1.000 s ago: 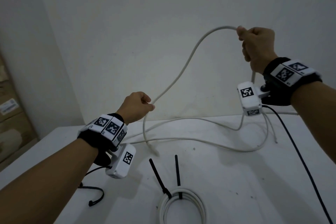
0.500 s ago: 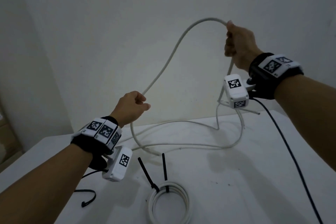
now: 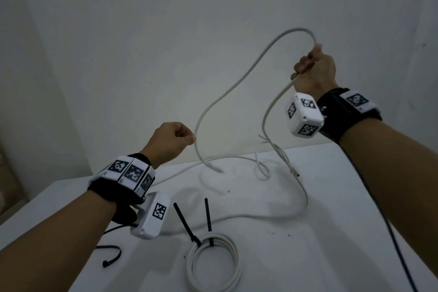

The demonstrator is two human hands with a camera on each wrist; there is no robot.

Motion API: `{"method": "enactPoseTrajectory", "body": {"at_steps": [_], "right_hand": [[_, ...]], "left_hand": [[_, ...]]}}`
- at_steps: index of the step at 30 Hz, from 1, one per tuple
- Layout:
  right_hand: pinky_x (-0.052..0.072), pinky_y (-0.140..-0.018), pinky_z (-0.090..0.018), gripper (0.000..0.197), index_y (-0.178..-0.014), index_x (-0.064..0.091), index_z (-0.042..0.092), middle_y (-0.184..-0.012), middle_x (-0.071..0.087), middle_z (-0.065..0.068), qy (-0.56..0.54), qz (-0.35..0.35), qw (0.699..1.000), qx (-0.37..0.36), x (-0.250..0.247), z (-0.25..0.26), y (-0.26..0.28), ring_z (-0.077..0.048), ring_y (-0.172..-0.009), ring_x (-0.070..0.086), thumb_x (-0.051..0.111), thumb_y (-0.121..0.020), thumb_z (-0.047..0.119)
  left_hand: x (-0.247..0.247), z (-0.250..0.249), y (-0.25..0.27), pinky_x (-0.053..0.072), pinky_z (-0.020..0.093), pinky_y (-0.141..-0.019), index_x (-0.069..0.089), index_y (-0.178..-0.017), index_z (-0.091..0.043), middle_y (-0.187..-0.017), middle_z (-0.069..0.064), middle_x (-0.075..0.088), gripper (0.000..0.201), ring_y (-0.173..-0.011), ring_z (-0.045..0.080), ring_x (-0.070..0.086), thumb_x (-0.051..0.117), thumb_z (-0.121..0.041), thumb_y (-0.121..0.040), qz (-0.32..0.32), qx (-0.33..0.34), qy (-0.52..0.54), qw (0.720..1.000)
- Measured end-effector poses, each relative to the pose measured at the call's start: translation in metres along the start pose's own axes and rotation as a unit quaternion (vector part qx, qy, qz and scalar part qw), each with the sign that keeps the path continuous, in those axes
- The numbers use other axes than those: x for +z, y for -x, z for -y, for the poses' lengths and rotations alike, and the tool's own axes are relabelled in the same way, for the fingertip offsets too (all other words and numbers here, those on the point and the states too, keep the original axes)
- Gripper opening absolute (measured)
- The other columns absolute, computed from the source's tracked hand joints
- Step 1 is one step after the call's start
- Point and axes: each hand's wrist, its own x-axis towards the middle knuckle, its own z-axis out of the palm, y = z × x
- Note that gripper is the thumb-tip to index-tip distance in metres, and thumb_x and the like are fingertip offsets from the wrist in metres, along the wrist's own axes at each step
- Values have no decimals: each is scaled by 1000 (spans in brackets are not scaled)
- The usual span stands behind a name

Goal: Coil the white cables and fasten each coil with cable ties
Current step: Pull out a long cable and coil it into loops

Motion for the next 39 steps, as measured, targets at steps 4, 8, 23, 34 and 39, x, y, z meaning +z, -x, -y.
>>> {"method": "enactPoseTrajectory", "body": {"at_steps": [4,8,23,34,39], "right_hand": [[19,-50,-25,37,-60,41,25,-42,30,7,-28,12,1000,3,-1,7,-1,-10,-37,26,32,-94,13],[22,-49,-22,37,-59,36,22,-45,32,5,-31,90,995,20,5,11,6,-11,-39,28,35,-95,18],[36,-53,-24,32,-70,42,20,-52,44,6,136,278,945,107,48,-14,54,-9,-48,42,40,-99,31],[35,-58,-24,12,-93,59,16,-86,56,-7,553,228,801,27,-48,-20,54,-17,-72,54,51,-96,24],[38,-46,-17,11,-92,64,12,-88,57,-6,777,137,606,102,-151,-30,39,-21,-81,51,54,-91,17]], "left_hand": [[2,3,-1,42,25,-65,66,-86,-15,-83,-1,65,8,-77,12,57,67,-23,-87,7,-5,2,1000],[4,3,-3,42,25,-65,66,-89,-14,-82,-2,63,11,-75,12,56,68,-24,-86,8,0,2,1000],[60,-79,-5,48,27,-51,16,-148,-35,-91,6,69,86,-64,19,69,69,-47,-81,126,60,69,988],[95,-86,-13,58,40,-62,53,-94,-2,-81,24,60,15,-64,34,63,43,-11,-99,93,7,184,979],[85,-78,-20,58,40,-66,52,-93,-3,-75,19,60,16,-62,31,63,41,-11,-100,83,-4,174,981]]}}
